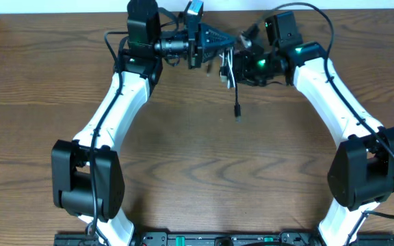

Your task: Untangle cables

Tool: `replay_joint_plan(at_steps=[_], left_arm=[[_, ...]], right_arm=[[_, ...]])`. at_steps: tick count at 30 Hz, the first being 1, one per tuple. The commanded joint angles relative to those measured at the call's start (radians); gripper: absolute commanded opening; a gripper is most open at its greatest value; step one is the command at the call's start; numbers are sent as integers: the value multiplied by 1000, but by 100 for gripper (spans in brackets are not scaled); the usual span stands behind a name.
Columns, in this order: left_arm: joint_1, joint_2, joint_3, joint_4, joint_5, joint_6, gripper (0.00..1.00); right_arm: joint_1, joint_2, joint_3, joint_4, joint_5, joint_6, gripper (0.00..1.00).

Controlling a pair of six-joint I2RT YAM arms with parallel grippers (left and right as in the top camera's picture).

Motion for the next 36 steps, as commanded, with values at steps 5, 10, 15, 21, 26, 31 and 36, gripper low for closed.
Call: replay_joint_plan(at_steps=[5, 10, 15, 21, 26, 31, 36], left_arm=[[111, -20, 25, -101, 31, 325, 7], [115, -20, 25, -773, -241, 840, 7], [92, -19, 25, -1098, -687, 1028, 7], [36, -18, 25, -1127, -765, 1073, 7], [2, -6, 25, -1164, -908, 1073, 15], [7, -6, 25, -1158, -1013, 1073, 16], [37, -6, 25, -1154, -1197, 1073, 15]], right_arm=[[-85, 13, -10, -228, 442, -32, 30], [-86, 13, -10, -288, 463, -86, 29], [-57, 13, -10, -304, 465, -130, 29], [-2, 13, -10, -299, 507, -130, 34], [2, 13, -10, -277, 484, -135, 39], [2, 13, -10, -262, 456, -158, 42], [3, 13, -10, -266, 401, -183, 44]])
